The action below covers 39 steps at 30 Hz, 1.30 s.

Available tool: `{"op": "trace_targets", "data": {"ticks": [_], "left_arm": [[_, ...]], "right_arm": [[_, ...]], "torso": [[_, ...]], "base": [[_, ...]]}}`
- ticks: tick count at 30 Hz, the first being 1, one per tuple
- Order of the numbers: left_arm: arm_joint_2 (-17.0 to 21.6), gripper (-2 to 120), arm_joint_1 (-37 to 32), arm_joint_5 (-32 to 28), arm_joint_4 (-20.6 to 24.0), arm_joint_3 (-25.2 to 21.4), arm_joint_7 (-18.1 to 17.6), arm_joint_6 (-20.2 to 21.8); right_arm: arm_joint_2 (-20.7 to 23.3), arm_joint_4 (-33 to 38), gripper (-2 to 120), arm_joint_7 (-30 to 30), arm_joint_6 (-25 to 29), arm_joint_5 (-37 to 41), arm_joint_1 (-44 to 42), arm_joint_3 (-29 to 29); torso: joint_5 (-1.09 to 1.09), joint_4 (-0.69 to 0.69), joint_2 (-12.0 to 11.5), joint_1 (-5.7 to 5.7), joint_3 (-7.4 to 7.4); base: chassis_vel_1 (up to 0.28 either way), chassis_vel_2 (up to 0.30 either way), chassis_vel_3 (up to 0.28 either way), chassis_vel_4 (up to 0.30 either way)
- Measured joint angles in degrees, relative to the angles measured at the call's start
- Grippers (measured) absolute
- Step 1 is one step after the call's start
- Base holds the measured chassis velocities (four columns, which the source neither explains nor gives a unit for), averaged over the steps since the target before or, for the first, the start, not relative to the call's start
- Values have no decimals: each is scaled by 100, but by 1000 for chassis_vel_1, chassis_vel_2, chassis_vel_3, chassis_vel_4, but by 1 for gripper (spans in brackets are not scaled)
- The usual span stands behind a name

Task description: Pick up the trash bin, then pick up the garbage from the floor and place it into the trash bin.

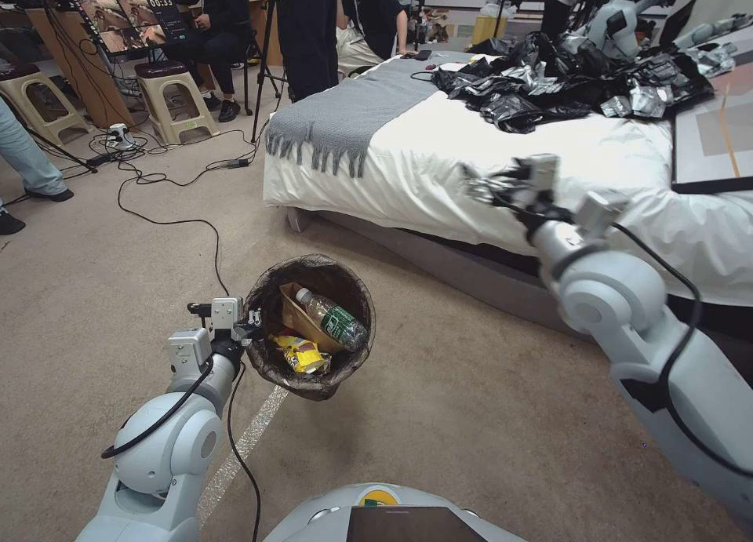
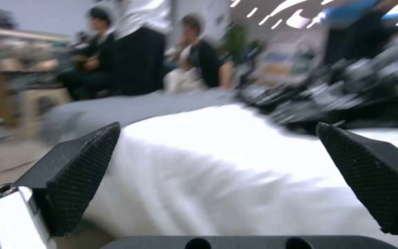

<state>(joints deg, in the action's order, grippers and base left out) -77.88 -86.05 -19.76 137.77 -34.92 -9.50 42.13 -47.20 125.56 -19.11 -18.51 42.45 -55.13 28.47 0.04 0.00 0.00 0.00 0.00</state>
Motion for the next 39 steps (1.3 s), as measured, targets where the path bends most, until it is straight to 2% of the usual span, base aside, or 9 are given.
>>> {"op": "trace_targets", "data": {"ticks": [2,4,5,8,9,12,19,31,39], "left_arm": [[0,0,0,7,-3,4,11,0],[-2,0,-6,4,-3,21,16,0],[-2,0,-6,4,-3,21,16,0],[6,0,-15,10,-6,28,-26,0],[6,0,-15,10,-6,28,-26,0],[19,0,-4,147,-51,24,-36,-65],[14,0,-36,151,-51,70,-38,-67],[-3,0,-119,-2,33,90,-60,-15],[3,0,-146,-30,70,69,-56,-4]], "right_arm": [[-121,-41,100,142,239,-466,-376,382],[-574,-158,100,389,878,-1413,-1300,1124],[-574,-158,100,389,878,-1413,-1300,1124],[-1655,-209,100,410,1616,-2337,-2479,1689],[-1655,-209,100,410,1616,-2337,-2479,1689],[-2557,-318,100,440,2373,-3214,-2978,1743],[-3000,-462,100,420,2862,-3808,-3113,1641],[-3368,-466,100,392,2713,-4149,-3051,1412],[-3237,-458,100,388,2540,-4123,-2985,1268]], "torso": [[-2,-1,0,0,0],[-3,1,0,0,0],[-3,1,0,0,0],[-2,-4,0,0,-1],[-2,-4,0,0,-1],[-5,1,0,-1,0],[-6,1,0,-1,0],[-5,0,0,-1,0],[-4,-1,0,-1,0]], "base": [[0,0,0,0],[0,0,0,0],[0,0,0,0],[0,0,0,0],[0,0,0,0],[0,0,0,0],[0,0,0,0],[0,0,0,0],[0,0,0,0]]}}
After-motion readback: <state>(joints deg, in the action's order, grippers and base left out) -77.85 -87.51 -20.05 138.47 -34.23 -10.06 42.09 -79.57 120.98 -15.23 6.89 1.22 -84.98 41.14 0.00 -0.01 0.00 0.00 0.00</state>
